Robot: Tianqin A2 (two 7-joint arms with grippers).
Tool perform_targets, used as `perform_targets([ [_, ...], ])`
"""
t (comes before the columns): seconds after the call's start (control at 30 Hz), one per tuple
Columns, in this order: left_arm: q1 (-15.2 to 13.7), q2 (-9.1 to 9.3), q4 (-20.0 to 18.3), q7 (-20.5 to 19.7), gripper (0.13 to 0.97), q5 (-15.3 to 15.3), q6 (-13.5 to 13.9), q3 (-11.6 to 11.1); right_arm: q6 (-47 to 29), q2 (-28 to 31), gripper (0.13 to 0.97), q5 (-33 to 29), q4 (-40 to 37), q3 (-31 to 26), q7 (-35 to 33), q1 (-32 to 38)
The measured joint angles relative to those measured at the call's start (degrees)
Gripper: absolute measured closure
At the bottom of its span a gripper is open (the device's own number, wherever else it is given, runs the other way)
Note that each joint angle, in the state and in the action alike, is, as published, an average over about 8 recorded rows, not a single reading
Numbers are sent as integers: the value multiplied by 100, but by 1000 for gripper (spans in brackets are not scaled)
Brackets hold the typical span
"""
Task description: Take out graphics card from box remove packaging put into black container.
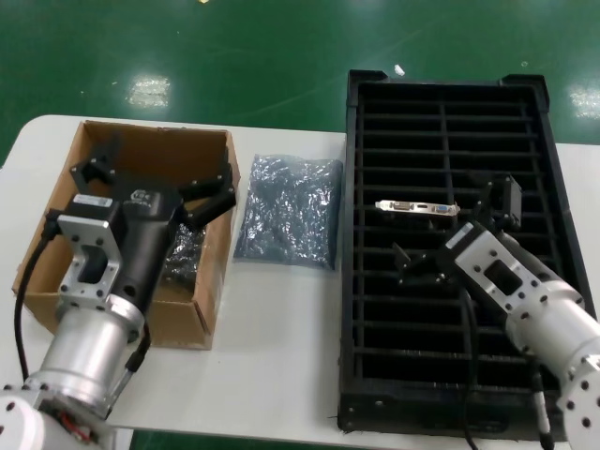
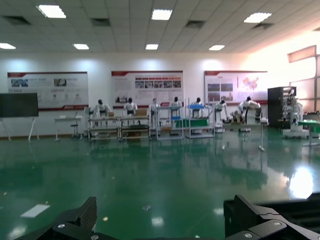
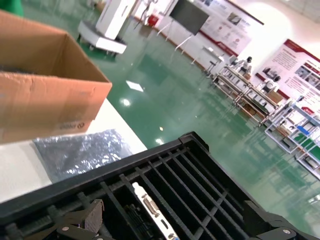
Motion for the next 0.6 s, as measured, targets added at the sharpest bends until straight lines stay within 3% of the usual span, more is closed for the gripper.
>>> perform_targets([
  [0.6, 628, -169, 10, -757, 132, 639, -107, -110, 1085, 389, 129, 2779, 176, 262, -1020, -989],
])
